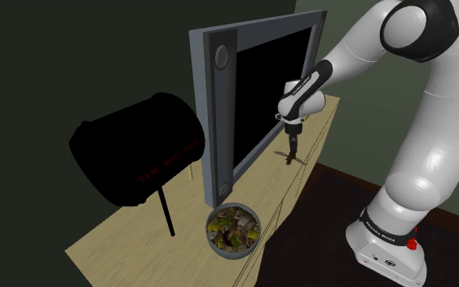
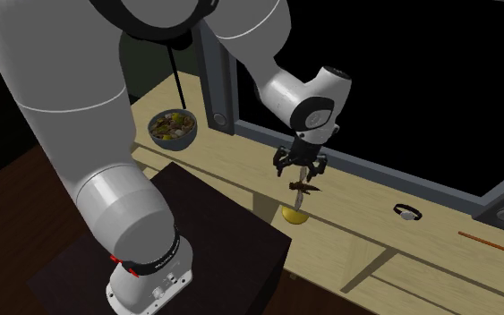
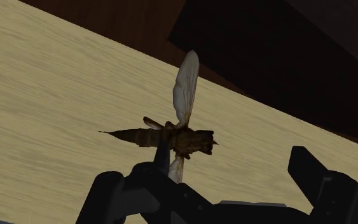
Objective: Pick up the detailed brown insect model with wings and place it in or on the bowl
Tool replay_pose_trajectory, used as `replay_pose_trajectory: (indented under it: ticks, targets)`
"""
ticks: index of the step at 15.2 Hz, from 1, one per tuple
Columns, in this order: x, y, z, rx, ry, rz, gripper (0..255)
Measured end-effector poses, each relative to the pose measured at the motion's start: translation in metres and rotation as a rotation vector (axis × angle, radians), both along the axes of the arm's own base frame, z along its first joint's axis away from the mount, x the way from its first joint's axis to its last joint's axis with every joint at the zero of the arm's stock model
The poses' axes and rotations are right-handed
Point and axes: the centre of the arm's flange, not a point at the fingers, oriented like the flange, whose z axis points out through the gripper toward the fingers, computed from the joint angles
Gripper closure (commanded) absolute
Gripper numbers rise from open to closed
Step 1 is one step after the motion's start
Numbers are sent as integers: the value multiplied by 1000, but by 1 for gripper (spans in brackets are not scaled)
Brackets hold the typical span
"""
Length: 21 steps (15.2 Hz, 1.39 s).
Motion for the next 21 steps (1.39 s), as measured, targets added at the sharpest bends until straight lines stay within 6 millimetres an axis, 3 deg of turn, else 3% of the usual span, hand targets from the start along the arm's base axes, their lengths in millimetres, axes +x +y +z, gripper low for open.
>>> replay_pose_trajectory:
  ticks: [8,9,18,19,21]
  targets:
    - [-3,0,-13,0,0,2,0]
    - [-3,0,-13,0,0,2,255]
    - [-3,0,-13,0,0,2,255]
    - [-3,0,-13,0,0,2,0]
    - [-5,6,-12,-34,-24,29,0]
